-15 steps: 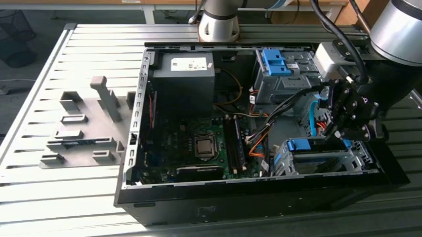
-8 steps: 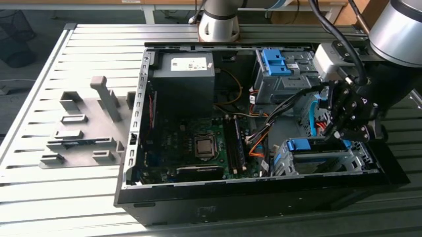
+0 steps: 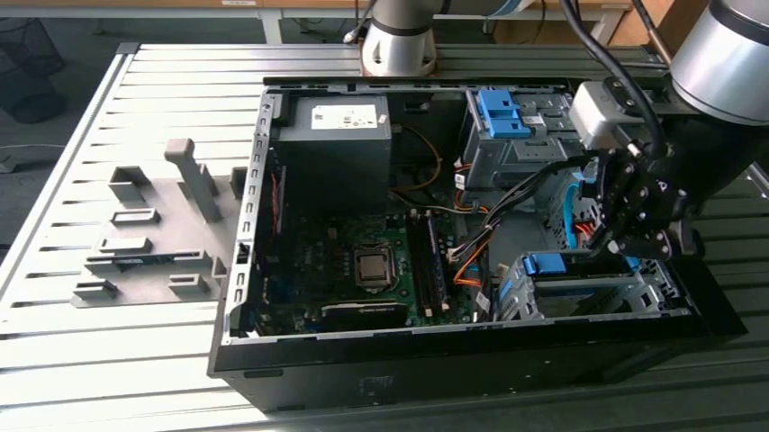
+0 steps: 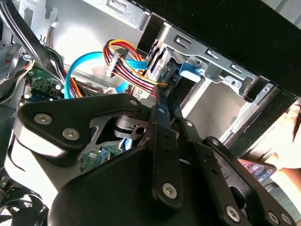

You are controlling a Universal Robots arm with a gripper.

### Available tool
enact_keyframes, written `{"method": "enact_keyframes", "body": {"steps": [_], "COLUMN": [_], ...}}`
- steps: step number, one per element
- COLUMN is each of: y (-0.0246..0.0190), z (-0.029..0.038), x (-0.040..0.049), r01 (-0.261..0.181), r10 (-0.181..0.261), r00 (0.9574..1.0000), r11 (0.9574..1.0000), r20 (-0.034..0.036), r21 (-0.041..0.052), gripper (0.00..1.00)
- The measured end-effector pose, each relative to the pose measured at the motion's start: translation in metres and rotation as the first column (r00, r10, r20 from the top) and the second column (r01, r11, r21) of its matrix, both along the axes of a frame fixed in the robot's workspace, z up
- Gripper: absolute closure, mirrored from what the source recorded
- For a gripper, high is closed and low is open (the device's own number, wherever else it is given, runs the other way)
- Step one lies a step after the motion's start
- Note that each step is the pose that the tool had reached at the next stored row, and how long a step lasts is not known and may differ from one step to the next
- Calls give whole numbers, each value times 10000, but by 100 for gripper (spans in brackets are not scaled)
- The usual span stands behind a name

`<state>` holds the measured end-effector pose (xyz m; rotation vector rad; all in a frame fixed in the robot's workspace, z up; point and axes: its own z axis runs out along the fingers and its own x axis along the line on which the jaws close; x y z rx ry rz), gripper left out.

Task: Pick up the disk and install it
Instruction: 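Insert the first disk wire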

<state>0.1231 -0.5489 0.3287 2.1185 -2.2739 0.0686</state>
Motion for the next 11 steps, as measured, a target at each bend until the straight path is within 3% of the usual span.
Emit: {"method": "enact_keyframes", "body": {"steps": [11], "y": [0], "z": [1], "x": [0], "r01": [0], "r10": [0], "r00": [10000], "r11": [10000], "r20": [-1], "r21": [5], "gripper": [82]}}
